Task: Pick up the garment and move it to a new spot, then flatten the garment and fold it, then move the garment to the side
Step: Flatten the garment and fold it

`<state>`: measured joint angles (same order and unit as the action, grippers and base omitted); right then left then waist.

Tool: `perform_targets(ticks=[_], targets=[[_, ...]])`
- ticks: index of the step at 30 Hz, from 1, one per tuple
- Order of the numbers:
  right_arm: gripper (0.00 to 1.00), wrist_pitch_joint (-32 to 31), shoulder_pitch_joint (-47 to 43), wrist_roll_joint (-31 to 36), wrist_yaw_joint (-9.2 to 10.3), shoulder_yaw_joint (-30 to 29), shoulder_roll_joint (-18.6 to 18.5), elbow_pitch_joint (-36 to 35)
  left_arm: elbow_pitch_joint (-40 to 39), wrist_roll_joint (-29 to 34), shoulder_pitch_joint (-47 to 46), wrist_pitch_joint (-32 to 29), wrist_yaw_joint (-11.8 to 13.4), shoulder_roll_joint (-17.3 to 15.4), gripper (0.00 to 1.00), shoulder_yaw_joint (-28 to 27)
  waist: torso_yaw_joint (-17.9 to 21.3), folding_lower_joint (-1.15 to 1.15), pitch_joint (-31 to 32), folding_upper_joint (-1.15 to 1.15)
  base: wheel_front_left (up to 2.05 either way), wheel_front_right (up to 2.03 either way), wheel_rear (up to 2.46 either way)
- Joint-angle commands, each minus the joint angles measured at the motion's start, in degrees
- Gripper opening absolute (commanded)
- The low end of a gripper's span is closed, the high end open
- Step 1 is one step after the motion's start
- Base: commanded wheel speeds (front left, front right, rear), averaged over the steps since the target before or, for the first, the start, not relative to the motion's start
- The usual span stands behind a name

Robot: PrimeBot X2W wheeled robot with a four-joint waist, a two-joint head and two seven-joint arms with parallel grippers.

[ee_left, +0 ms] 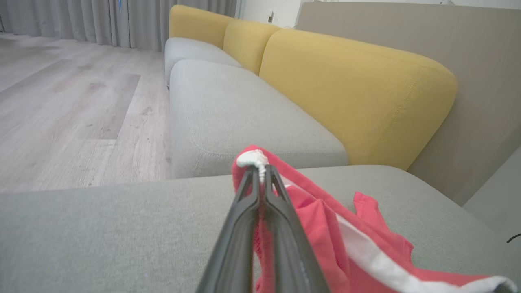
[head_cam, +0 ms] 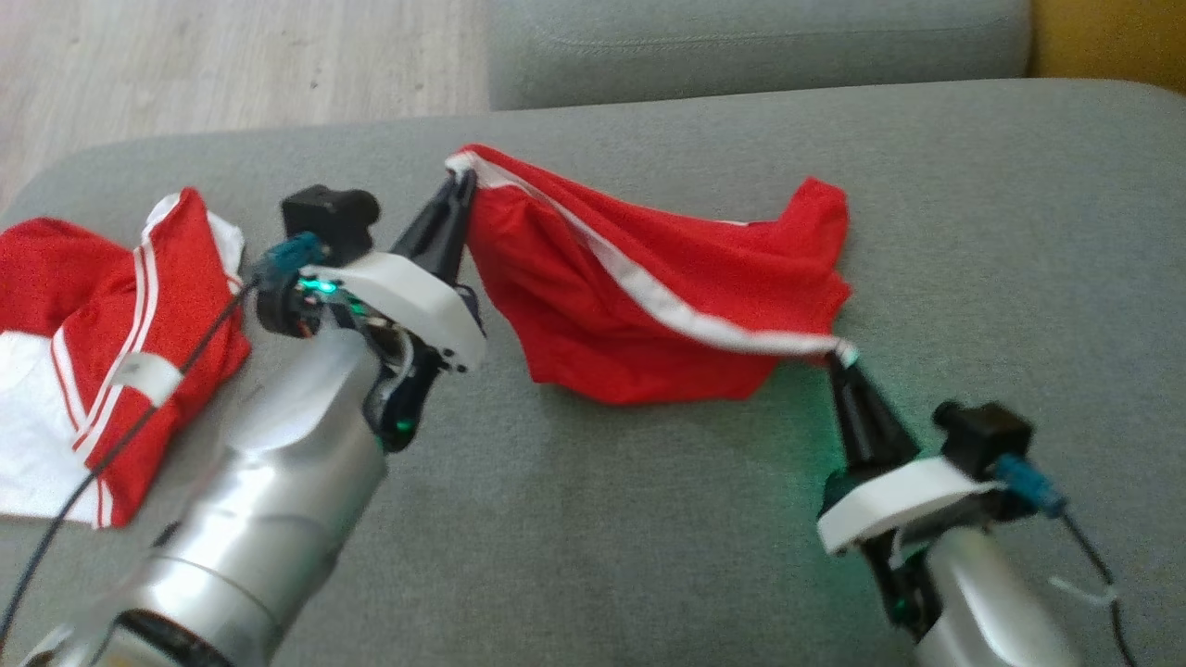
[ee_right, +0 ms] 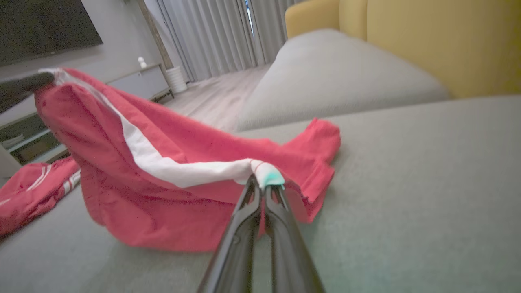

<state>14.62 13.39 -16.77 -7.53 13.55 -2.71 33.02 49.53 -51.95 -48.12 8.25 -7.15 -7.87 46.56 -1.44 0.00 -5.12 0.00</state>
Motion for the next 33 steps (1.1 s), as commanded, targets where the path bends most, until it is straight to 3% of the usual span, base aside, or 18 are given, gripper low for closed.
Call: perform_targets(ticks=[1,7,11,17,21,27,33], targets=[[0.0,0.38,0.53,1.45,0.04,-1.04,-0.18,-5.46,-2.75,-0.33,-2.79,1.33,-0.28,-3.22,0.0,-1.41,1.25,0.0,1.1,0.0,0.0,0.0,0.0],[0.0,0.38,0.97,3.35,0.04,-6.46,-2.94,-16.41,-8.93,-0.75,-2.85,2.28,-0.31,-7.18,0.0,-1.8,2.85,0.0,2.69,0.0,0.0,0.0,0.0],[0.0,0.38,4.04,3.49,0.04,-10.38,-6.96,-22.79,-15.48,-0.58,-4.12,2.12,-0.31,-10.64,0.0,-2.46,3.85,0.0,3.32,0.0,0.0,0.0,0.0],[0.0,0.12,15.04,2.37,0.04,-12.91,-14.01,-22.13,-22.3,3.17,-10.21,0.96,1.55,-14.31,0.0,-2.71,4.05,0.0,1.46,0.0,0.0,0.0,0.0],[0.0,-0.49,23.84,1.65,0.04,-12.84,-16.65,-19.14,-22.35,4.93,-15.86,0.86,1.56,-13.11,0.0,-2.52,3.47,0.0,-1.94,0.0,0.0,0.0,0.0],[0.0,-0.23,38.9,1.34,0.04,-10.27,-19.39,-12.09,-16.96,10.32,-27.71,3.89,1.04,-8.86,0.0,-1.2,3.26,0.0,-8.99,0.0,0.0,0.0,0.0],[0.0,0.32,51.7,3.03,0.04,-9.47,-22.15,-7.61,-12.83,17.03,-37.82,6.67,1.99,-4.99,0.0,-4.64,3.27,0.0,-14.44,0.0,0.0,0.0,0.0]])
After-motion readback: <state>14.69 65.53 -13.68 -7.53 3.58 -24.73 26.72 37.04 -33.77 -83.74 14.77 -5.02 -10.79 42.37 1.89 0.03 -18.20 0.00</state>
